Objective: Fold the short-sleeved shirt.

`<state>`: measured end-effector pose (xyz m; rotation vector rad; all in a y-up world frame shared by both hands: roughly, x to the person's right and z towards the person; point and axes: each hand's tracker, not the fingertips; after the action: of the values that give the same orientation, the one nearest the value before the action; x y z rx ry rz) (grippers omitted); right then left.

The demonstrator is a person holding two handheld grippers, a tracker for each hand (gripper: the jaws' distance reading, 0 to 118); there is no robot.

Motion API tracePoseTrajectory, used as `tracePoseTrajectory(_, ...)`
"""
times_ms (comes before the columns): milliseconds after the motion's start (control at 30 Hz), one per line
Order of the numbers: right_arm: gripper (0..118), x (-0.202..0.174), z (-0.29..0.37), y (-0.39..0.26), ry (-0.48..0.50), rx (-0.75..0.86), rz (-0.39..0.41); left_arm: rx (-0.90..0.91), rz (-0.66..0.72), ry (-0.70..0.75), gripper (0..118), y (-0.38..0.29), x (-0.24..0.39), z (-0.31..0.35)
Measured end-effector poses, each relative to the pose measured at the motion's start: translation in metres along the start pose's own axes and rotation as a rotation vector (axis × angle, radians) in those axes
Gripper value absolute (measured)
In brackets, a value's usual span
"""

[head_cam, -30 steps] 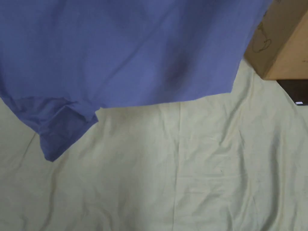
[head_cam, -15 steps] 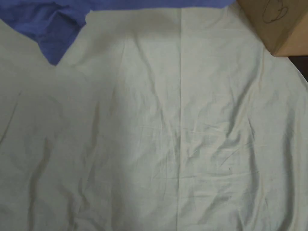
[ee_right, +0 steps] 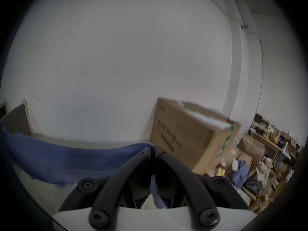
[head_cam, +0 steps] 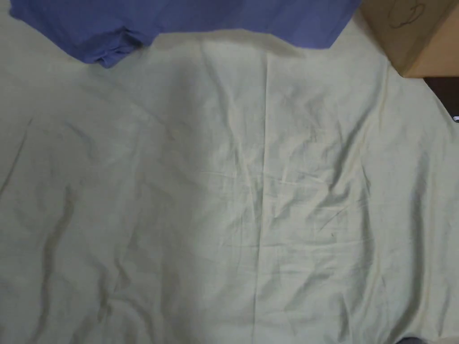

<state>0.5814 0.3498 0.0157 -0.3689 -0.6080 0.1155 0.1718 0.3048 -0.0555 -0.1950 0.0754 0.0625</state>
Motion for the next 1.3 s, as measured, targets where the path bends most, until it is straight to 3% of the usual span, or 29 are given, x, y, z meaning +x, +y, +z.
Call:
tracePoseTrajectory(300,1,0.027,0.029,-0.184,0.116,-0.269,-0.015,-0.253,0.024,-0.069,0,-0.147,-0.053,0.067)
tracePoseTrajectory(433,1,0.051,0.057,-0.258,0.185,-0.347,-0.053,-0.312,0.127,-0.128,0,-0.209,-0.09,0.116)
tracePoseTrajectory(600,1,0.073,0.092,-0.344,0.261,-0.436,-0.005,-0.396,0.1,-0.135,0,-0.28,-0.116,0.18)
tracePoseTrajectory(667,1,0.084,0.107,-0.375,0.284,-0.477,-0.022,-0.435,0.099,-0.126,0,-0.309,-0.128,0.198)
tracePoseTrajectory(967,1,0.112,0.167,-0.447,0.32,-0.545,0.056,-0.585,-0.01,-0.127,0,-0.366,-0.149,0.281)
tracePoseTrajectory(1200,1,0.128,0.184,-0.482,0.345,-0.581,0.076,-0.65,0.066,-0.085,0,-0.367,-0.155,0.301)
tracePoseTrajectory(1233,3,0.131,0.184,-0.486,0.351,-0.588,0.051,-0.664,0.078,-0.078,11,-0.364,-0.155,0.303)
tracePoseTrajectory(1267,18,0.135,0.185,-0.487,0.362,-0.609,0.017,-0.67,0.089,-0.076,27,-0.361,-0.156,0.306)
tracePoseTrajectory(1300,41,0.139,0.186,-0.487,0.36,-0.622,-0.003,-0.672,0.094,-0.066,43,-0.358,-0.159,0.308)
